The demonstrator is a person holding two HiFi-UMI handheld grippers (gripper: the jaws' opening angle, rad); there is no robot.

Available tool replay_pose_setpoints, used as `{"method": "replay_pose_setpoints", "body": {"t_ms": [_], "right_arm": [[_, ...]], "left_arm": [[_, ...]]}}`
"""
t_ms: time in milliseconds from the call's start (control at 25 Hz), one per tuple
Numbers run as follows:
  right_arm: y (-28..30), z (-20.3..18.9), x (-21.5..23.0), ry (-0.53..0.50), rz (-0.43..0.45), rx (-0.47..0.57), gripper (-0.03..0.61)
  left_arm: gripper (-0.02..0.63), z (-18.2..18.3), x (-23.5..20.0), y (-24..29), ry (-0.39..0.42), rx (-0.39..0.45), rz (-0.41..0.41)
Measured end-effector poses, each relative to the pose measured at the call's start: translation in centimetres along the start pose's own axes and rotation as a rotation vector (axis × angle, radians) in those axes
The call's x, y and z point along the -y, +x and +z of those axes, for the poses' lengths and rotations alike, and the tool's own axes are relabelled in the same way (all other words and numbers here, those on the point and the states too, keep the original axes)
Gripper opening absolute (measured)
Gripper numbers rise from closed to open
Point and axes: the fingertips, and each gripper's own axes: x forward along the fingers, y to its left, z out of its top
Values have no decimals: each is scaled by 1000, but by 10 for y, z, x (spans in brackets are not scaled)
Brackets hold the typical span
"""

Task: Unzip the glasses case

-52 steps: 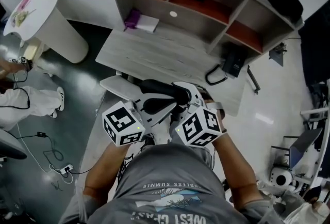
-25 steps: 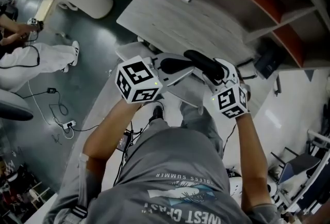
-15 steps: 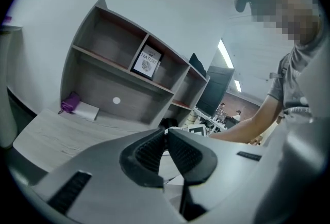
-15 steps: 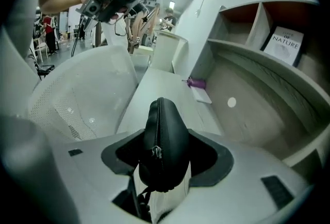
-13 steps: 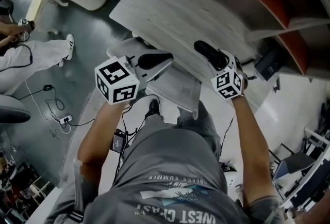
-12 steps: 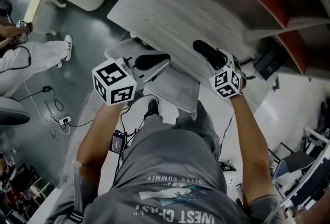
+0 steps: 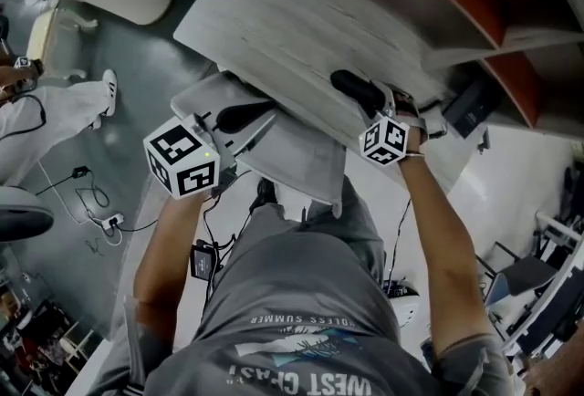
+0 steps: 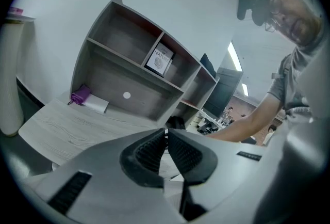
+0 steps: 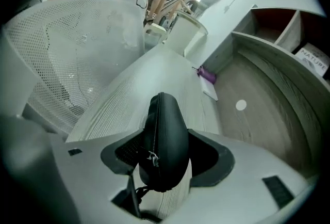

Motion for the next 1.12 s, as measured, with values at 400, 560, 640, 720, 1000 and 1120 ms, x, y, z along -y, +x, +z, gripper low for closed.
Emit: {"method": "replay_pose_setpoints", "body": {"t_ms": [400,560,640,720,1000,1120], "right_arm": [[-4,-1,-33,-54,89,-60,301],[-15,-2,-36,-30,97,-72,302],[-24,1,-36,2,87,-73,292],[-35,10,-34,45,73,-51,281],[-112,66,7,355,-95,61,122],[-158,102,19,522,-130,153,24]], "left_arm": [[2,0,5,-24,20,8,3],[2,2,10,-34,36,16,5],[2,4,14,-40,46,23,2],[2,7,18,-48,59,35,2],[2,19,34,-78,100,96,-15],[2,24,42,-94,121,131,-14]]}}
